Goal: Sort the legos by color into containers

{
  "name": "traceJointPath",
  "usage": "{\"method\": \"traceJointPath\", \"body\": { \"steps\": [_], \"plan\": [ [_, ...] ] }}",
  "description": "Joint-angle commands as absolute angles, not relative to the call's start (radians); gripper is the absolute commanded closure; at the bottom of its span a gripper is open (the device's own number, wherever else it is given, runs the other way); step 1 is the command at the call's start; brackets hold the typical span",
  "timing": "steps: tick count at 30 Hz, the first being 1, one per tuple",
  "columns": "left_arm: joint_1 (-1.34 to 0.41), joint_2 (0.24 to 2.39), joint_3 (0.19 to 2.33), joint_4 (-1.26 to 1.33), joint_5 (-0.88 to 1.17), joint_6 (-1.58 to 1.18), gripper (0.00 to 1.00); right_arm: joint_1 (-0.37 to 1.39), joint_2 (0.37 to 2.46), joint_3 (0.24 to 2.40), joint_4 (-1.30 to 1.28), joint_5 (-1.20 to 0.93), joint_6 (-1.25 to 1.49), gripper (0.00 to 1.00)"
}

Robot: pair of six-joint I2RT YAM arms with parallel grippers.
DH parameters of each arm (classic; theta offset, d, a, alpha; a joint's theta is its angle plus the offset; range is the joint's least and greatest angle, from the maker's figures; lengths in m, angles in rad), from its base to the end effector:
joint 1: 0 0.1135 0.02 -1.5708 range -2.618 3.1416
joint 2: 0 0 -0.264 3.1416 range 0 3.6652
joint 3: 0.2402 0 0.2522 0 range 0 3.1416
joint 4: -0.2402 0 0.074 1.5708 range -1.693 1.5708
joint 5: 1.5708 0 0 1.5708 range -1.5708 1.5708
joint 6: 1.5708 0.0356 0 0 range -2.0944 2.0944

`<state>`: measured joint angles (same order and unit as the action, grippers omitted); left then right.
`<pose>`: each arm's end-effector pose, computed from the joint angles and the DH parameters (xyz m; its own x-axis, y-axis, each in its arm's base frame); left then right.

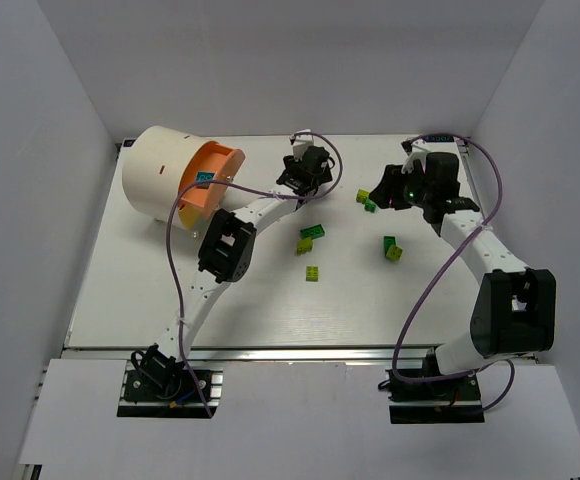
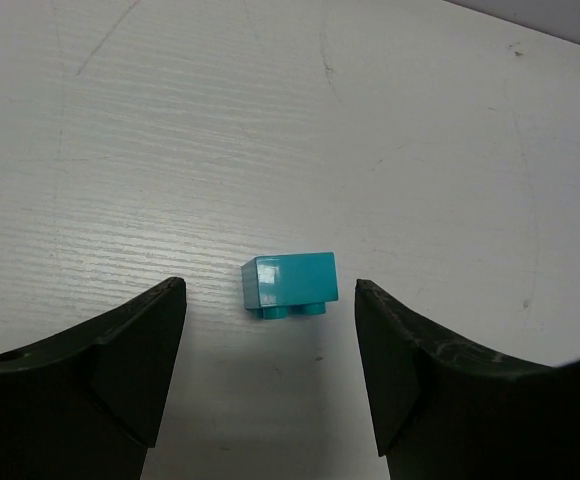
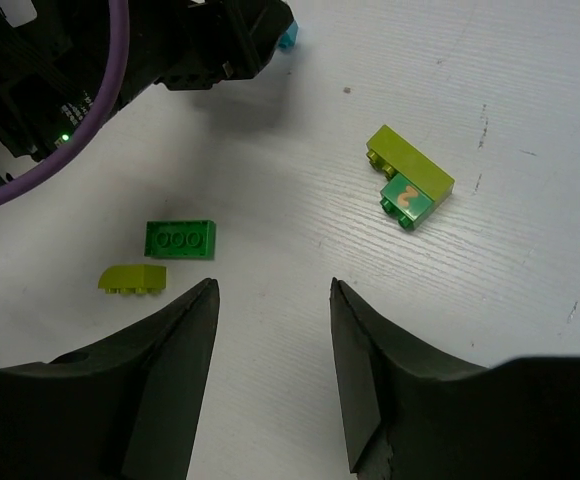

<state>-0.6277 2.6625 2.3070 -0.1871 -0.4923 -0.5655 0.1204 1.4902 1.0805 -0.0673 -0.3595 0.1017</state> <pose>0.4915 -0.3358 0.1518 -0.4546 -0.2535 -0.8538 -0.0636 0.9654 -0.2528 0.3387 0.0536 0.2848 -0.4964 0.0357 -0.8674 -0.3742 0.8928 0.2509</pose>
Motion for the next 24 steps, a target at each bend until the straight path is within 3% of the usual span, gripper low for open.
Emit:
{"method": "traceJointPath", "body": {
  "steps": [1,10,14,18,24],
  "plan": [
    [-0.629,2.666,2.347,-0.158,-0.532,-0.558,0.22,0.103,1.448,1.057,-0.011,-0.385,0.123,0.46],
    [-0.629,2.715,2.364,-0.127,-0.529,-0.563,0.25,0.075,1.44,1.039,0.018,-0.413,0.123,0.46],
    [-0.629,2.724,2.365,-0.124,-0.526,-0.574,0.31,0.072,1.442,1.031,0.02,-0.423,0.124,0.46],
    [-0.629,2.726,2.364,-0.121,-0.52,-0.578,0.5,0.071,1.439,1.022,0.02,-0.429,0.123,0.47],
    [-0.62,2.712,2.362,-0.101,-0.496,-0.574,0.7,0.071,1.431,1.015,0.015,-0.446,0.106,0.47]
  ]
}}
